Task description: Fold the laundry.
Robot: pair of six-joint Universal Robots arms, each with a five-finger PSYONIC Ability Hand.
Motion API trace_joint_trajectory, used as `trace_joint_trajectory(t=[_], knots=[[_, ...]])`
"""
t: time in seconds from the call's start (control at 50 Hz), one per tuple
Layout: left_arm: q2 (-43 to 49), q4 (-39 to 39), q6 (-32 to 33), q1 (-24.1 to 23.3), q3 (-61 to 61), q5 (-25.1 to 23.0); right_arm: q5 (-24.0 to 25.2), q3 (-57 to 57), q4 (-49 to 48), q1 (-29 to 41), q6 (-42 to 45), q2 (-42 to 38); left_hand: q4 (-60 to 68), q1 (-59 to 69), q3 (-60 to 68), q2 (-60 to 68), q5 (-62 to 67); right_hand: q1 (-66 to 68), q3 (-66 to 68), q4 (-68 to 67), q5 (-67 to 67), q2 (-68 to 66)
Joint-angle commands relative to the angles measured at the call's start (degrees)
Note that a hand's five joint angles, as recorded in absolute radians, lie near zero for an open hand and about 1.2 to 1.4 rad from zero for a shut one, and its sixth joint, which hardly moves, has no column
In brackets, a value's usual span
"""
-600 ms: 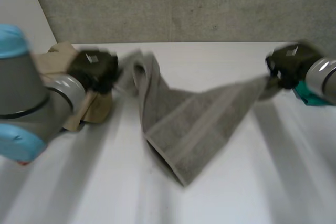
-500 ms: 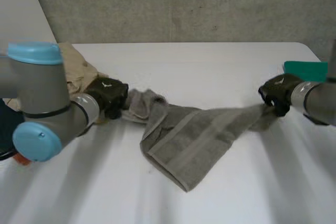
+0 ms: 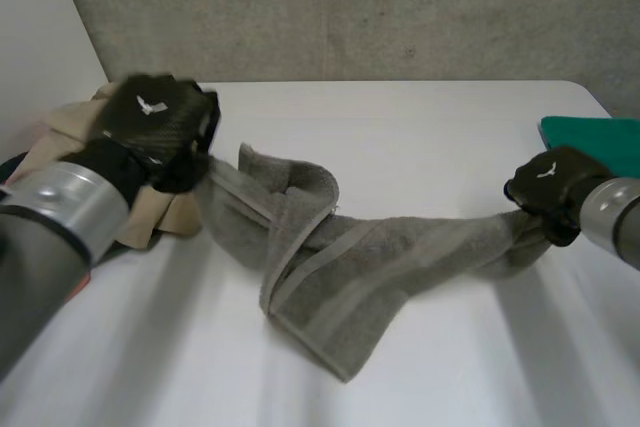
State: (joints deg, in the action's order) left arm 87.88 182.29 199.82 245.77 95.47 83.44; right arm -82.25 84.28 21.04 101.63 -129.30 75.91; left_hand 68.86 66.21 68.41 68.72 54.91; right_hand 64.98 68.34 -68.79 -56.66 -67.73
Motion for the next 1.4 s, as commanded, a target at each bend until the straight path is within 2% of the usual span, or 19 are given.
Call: trace_joint_trajectory(t=[0.02, 0.1, 0.26, 0.34, 0.38, 0.44, 0.46, 0.52, 0.56, 0.58, 0.62, 0.66, 0.7, 0.84, 0.98, 1.16, 1.28, 1.4], knots=[[-8.2, 2.5, -0.2, 0.5, -2.2, -0.1, 2.0, -4.6, 1.5, 0.1, -0.2, 9.8, 11.1, 13.8, 11.6, 11.3, 15.1, 15.0, 11.7, -11.2, -13.3, -12.3], [-2.9, 1.5, 0.1, 0.5, -2.9, 0.0, 2.1, -4.5, 2.1, -0.1, -0.5, 9.3, 11.1, 13.8, 11.6, 11.3, 15.1, 15.0, 11.7, -11.2, -13.3, -12.3], [12.4, -1.1, 0.2, 0.6, -5.1, 0.1, 1.0, -5.3, 2.4, 0.7, -0.1, -3.2, 11.1, 13.8, 11.6, 11.3, 15.1, 15.0, 11.7, -11.2, -13.3, -12.3], [21.5, -1.4, 1.2, 0.5, -13.4, 0.4, 0.0, -13.1, 2.1, 0.8, -0.8, -11.1, 11.1, 13.8, 11.6, 11.3, 15.1, 15.0, 11.7, -11.2, -13.3, -12.3], [26.6, -1.8, 4.2, 0.4, -21.8, 0.8, -1.2, -17.9, 1.7, 0.8, -1.0, -14.5, 11.1, 13.8, 11.6, 11.3, 15.1, 15.0, 11.7, -11.2, -13.3, -12.3], [29.8, -1.2, 7.2, -0.4, -31.8, 0.8, -5.9, -30.5, 0.9, 2.3, -3.9, -18.9, 11.1, 13.8, 11.6, 11.3, 15.1, 15.0, 11.7, -11.2, -13.3, -12.3], [30.8, -0.1, 8.0, -0.6, -38.2, 1.2, -7.3, -34.1, 0.0, 3.1, -5.4, -19.3, 11.1, 13.8, 11.6, 11.3, 15.1, 15.0, 11.7, -11.2, -13.3, -12.3], [30.8, 5.7, 7.6, -1.0, -45.4, 1.5, -9.8, -44.2, -8.2, 4.7, -11.8, -19.1, 11.1, 13.8, 11.6, 11.3, 15.1, 15.0, 11.7, -11.2, -13.3, -12.3], [30.2, 14.9, 6.7, -1.5, -48.3, 2.3, -9.9, -45.2, -14.1, 4.9, -14.7, -18.5, 11.1, 13.8, 11.6, 11.3, 15.1, 15.0, 11.7, -11.2, -13.3, -12.3], [29.8, 18.2, 6.4, -1.6, -48.4, 2.9, -9.7, -44.1, -20.7, 4.9, -17.0, -17.2, 11.1, 13.8, 11.6, 11.3, 15.1, 15.0, 11.7, -11.2, -13.3, -12.3], [27.9, 26.2, 5.2, -1.5, -48.4, 5.1, -9.5, -41.8, -26.8, 4.9, -18.3, -15.1, 11.1, 13.8, 11.6, 11.3, 15.1, 15.0, 11.7, -11.2, -13.3, -12.3], [26.8, 28.3, 5.1, -1.5, -47.9, 6.5, -9.7, -37.5, -32.8, 5.0, -18.4, -12.2, 11.1, 13.8, 11.6, 11.3, 15.1, 15.0, 11.7, -11.2, -13.3, -12.3], [26.7, 27.3, 5.1, -1.0, -47.3, 7.3, -9.5, -35.2, -34.0, 4.9, -18.1, -11.1, 11.1, 13.8, 11.6, 11.3, 15.1, 15.0, 11.7, -11.2, -13.3, -12.3], [30.2, 19.3, 5.0, -0.9, -44.7, 7.3, -7.7, -30.6, -32.8, 5.3, -17.6, -12.3, 11.1, 13.8, 11.6, 11.3, 15.1, 15.0, 11.7, -11.2, -13.3, -12.3], [31.3, 16.7, 5.1, -0.7, -38.8, 7.3, -7.3, -26.3, -28.2, 5.4, -16.6, -14.6, 11.1, 13.8, 11.6, 11.3, 15.1, 15.0, 11.7, -11.2, -13.3, -12.3], [31.3, 12.0, 5.1, -1.3, -23.1, 7.2, -7.2, -13.5, -20.1, 5.5, -12.5, -15.7, 11.1, 13.8, 11.6, 11.3, 15.1, 15.0, 11.7, -11.2, -13.3, -12.3], [28.8, 9.8, 5.1, -1.7, -14.3, 7.0, -6.7, -5.4, -17.6, 5.1, -9.8, -15.2, 11.1, 13.8, 11.6, 11.3, 15.1, 15.0, 11.7, -11.2, -13.3, -12.3], [22.5, 9.8, 5.2, -1.9, -6.4, 6.9, -5.8, 0.2, -16.0, 4.8, -6.4, -12.1, 11.1, 13.8, 11.6, 11.3, 15.1, 15.0, 11.7, -11.2, -13.3, -12.3]])
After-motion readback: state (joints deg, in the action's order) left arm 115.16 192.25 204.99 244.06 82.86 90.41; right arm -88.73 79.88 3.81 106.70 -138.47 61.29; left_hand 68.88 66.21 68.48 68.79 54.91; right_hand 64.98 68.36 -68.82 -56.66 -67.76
